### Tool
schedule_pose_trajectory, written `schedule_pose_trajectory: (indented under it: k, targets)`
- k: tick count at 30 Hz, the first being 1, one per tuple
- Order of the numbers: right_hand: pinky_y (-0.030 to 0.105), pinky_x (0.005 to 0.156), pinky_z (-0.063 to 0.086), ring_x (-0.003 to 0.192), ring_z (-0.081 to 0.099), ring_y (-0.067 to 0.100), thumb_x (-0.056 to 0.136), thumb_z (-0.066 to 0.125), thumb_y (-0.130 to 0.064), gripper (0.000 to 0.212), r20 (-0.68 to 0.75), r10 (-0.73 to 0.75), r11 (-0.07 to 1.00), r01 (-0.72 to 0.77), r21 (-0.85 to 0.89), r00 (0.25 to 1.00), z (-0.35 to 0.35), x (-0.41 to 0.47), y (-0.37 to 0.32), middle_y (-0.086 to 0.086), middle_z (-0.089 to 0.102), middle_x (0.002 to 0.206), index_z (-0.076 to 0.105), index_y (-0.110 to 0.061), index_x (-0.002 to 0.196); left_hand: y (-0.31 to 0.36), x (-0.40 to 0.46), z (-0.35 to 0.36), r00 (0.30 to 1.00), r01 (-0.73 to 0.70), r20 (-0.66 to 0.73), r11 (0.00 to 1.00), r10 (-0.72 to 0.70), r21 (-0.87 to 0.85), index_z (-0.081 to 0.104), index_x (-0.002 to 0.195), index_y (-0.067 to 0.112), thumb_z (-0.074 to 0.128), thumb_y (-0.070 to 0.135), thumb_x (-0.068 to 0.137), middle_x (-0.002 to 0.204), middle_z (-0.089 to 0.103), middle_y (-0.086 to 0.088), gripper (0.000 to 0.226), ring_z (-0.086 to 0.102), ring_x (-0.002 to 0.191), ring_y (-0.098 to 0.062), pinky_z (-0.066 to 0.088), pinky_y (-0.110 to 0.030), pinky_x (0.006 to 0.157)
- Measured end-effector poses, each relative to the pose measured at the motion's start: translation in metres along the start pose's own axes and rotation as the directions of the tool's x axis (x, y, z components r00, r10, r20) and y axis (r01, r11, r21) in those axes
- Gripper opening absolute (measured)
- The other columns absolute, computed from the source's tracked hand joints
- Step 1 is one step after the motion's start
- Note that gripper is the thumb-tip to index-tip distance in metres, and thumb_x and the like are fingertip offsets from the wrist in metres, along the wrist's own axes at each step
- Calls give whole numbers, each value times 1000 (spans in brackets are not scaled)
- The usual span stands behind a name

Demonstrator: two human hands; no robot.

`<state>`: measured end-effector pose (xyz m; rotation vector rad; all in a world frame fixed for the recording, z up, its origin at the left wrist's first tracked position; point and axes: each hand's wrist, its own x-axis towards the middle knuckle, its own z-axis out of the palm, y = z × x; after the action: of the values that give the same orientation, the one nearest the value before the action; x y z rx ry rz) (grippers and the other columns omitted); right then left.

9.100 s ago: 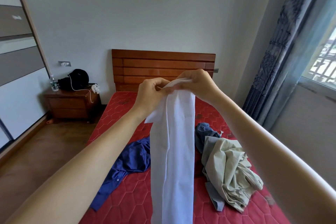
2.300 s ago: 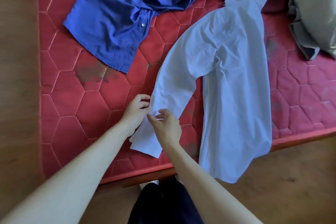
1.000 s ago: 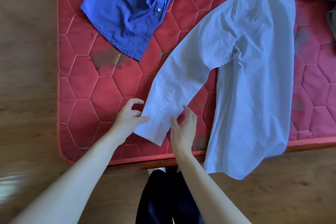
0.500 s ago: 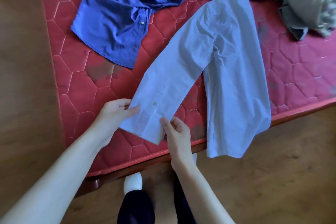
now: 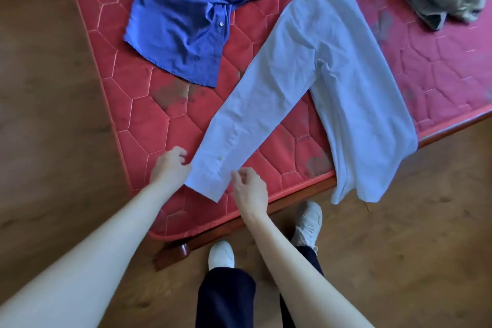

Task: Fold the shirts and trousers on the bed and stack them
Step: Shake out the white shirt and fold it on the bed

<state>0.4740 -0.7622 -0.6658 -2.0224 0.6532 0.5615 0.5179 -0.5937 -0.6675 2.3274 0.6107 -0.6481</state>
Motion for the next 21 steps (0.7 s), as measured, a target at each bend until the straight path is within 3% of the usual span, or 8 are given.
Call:
schedule_pose_trajectory:
  k: [1, 3, 5, 7, 9, 12, 17, 21]
  targets:
    - [31, 76, 45, 104, 60, 16, 97, 45, -34, 27, -85, -79, 991, 69, -117, 993, -3, 5, 2, -6, 64, 108, 58, -19, 117, 0, 0, 5, 997, -48, -44, 984, 56, 172, 54, 128, 8, 58, 13, 90, 128, 55, -13, 39, 53, 114, -33, 43, -40, 91]
    - [30, 75, 42, 116, 52, 17, 99, 45, -23, 31, -137, -336, 898, 273, -345, 932, -11, 21, 2, -2, 58, 124, 54, -17, 127, 6, 4, 21, 963, -213, -88, 916, 257, 341, 44, 138, 6, 52, 14, 94, 144, 42, -11, 46, 40, 131, -32, 37, -43, 101]
    - [39, 86, 50, 123, 50, 28, 96, 51, -9, 36, -58, -593, 712, 489, -504, 803, -19, 48, 3, 11, 55, 132, 53, -7, 131, 21, 14, 44, 895, -375, -42, 801, 444, 467, 29, 149, 9, 43, 17, 98, 158, 23, -6, 53, 17, 147, -25, 21, -39, 115]
    - [47, 106, 41, 133, 43, 39, 95, 51, -2, 40, 59, -702, 536, 580, -613, 710, -30, 86, 1, 24, 48, 140, 51, -1, 135, 38, 27, 69, 845, -457, 30, 694, 533, 556, 15, 154, 13, 34, 22, 102, 163, 7, -1, 56, 1, 150, -20, 6, -38, 119]
    - [47, 117, 23, 144, 24, 37, 100, 44, -10, 46, 207, -671, 429, 600, -675, 713, -40, 121, -4, 22, 31, 153, 38, -4, 145, 44, 39, 90, 839, -466, 60, 657, 541, 593, 10, 155, 16, 30, 30, 103, 163, 1, -1, 58, -3, 150, -19, 2, -39, 120]
    - [44, 121, 8, 148, 11, 32, 104, 37, -24, 51, 376, -662, 214, 645, -734, 648, -54, 168, -16, 17, 16, 159, 24, -11, 152, 31, 48, 105, 818, -457, -4, 654, 575, 603, 26, 152, 16, 28, 38, 100, 160, 19, -8, 57, 17, 148, -25, 18, -44, 119]
    - [44, 121, -1, 150, 4, 25, 105, 28, -38, 54, 605, -561, -61, 700, -711, 565, -69, 206, -30, 11, 5, 162, 12, -22, 155, -6, 40, 109, 798, -425, -83, 656, 596, 624, 24, 153, 17, 25, 37, 98, 160, 20, -13, 58, 20, 148, -26, 22, -48, 118]
    - [44, 121, -3, 150, 1, 21, 103, 20, -46, 57, 710, -511, -148, 764, -628, 484, -79, 228, -29, 4, 2, 163, 6, -27, 155, -6, 35, 105, 796, -413, -104, 661, 597, 626, 27, 152, 15, 25, 34, 98, 159, 22, -14, 57, 22, 147, -27, 25, -49, 116]
